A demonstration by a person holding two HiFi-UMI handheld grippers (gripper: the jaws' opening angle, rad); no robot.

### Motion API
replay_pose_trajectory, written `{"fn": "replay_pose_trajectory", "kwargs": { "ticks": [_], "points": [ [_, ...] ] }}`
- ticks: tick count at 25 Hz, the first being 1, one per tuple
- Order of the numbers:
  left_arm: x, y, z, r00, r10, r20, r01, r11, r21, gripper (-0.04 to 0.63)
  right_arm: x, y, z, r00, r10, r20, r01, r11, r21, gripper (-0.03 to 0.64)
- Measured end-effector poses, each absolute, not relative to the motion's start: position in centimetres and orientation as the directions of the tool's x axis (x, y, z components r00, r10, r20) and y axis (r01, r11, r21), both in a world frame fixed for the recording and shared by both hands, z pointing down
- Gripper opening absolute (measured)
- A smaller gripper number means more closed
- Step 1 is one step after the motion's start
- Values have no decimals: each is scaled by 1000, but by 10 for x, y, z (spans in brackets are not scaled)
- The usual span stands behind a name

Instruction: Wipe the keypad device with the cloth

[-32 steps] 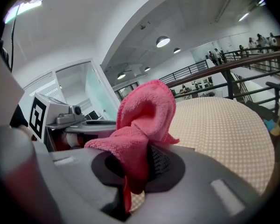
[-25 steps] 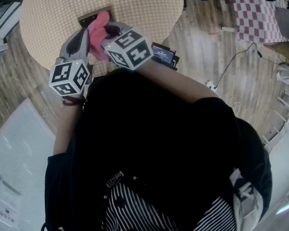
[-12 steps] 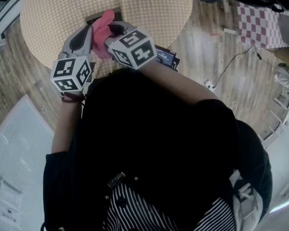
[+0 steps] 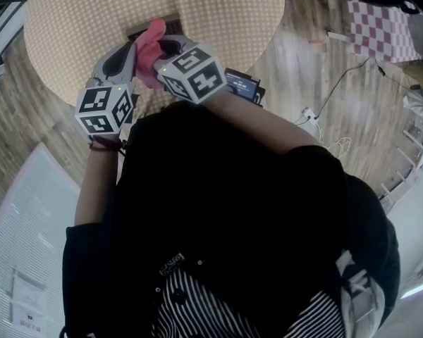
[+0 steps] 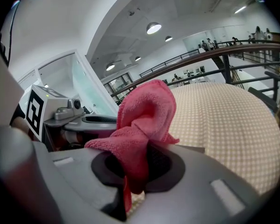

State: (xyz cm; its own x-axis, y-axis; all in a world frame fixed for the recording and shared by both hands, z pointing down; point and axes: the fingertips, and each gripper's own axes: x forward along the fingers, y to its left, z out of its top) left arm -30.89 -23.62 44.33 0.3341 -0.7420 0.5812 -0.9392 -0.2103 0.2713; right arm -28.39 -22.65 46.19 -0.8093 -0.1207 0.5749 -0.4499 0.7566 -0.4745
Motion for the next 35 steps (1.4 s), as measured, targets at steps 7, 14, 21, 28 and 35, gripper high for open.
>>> {"fn": "replay_pose_trajectory", "kwargs": {
  "ticks": [7,14,21,28,35],
  "points": [
    [-311,-241,477,441,-630,639,-897,-339,285,3,-288,-226,493,-773,-118,624,-489,737,-467,63],
    [-315,-259,512,441,-501,745,-832,-539,130,3,-297,-227,521,-759,-89,645,-494,724,-482,63],
    [-320,-271,542,410,-430,804,-790,-609,77,5,-306,-234,541,-740,-92,666,-510,723,-466,63],
    [-321,-279,566,375,-396,838,-788,-612,63,5,-307,-242,559,-724,-85,685,-519,721,-460,63],
    [-322,-280,574,380,-388,839,-796,-599,83,5,-309,-244,569,-717,-69,694,-511,729,-456,63]
  ]
}}
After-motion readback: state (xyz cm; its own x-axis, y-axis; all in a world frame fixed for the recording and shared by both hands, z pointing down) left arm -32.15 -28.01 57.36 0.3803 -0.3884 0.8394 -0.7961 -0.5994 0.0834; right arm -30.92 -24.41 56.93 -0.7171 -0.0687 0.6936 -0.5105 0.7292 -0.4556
